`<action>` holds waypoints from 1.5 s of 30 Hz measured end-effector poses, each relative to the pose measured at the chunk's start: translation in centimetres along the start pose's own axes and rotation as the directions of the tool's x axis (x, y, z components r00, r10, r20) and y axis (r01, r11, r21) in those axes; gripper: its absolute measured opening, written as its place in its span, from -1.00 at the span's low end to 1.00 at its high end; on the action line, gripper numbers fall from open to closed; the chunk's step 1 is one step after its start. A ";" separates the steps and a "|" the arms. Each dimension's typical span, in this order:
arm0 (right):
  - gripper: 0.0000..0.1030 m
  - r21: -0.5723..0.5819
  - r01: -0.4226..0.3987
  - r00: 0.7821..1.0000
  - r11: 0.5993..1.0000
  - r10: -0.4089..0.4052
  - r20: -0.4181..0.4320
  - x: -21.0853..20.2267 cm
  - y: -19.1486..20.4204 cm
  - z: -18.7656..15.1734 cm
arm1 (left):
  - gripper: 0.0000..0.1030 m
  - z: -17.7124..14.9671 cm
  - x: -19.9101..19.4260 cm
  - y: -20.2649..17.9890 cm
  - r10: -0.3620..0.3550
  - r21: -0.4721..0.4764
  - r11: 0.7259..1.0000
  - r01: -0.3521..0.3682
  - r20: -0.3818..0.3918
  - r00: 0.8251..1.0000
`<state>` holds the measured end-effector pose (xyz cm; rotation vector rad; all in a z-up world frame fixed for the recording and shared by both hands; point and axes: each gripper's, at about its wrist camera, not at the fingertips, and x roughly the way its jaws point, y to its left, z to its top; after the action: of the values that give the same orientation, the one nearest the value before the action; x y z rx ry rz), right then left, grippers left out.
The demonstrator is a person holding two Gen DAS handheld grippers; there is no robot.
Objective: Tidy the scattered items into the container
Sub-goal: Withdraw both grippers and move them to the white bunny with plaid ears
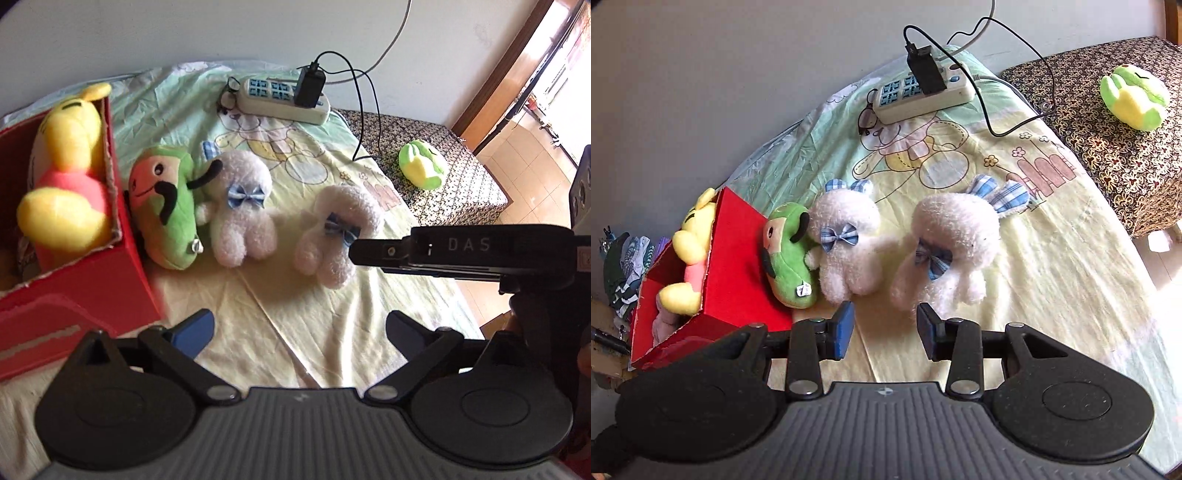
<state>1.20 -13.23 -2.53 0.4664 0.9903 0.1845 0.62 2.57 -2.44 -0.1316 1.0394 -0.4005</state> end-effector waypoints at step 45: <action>0.12 0.084 -0.036 0.993 0.996 0.045 -0.112 3.9 -9.4 4.2 | 0.96 2.3 11.5 -5.1 0.308 -0.063 0.944 -0.325 -0.191 0.932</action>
<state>6.27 -21.42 -7.93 0.5563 1.1037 0.2091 6.33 -6.71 -9.11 -0.0090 1.2347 -0.0691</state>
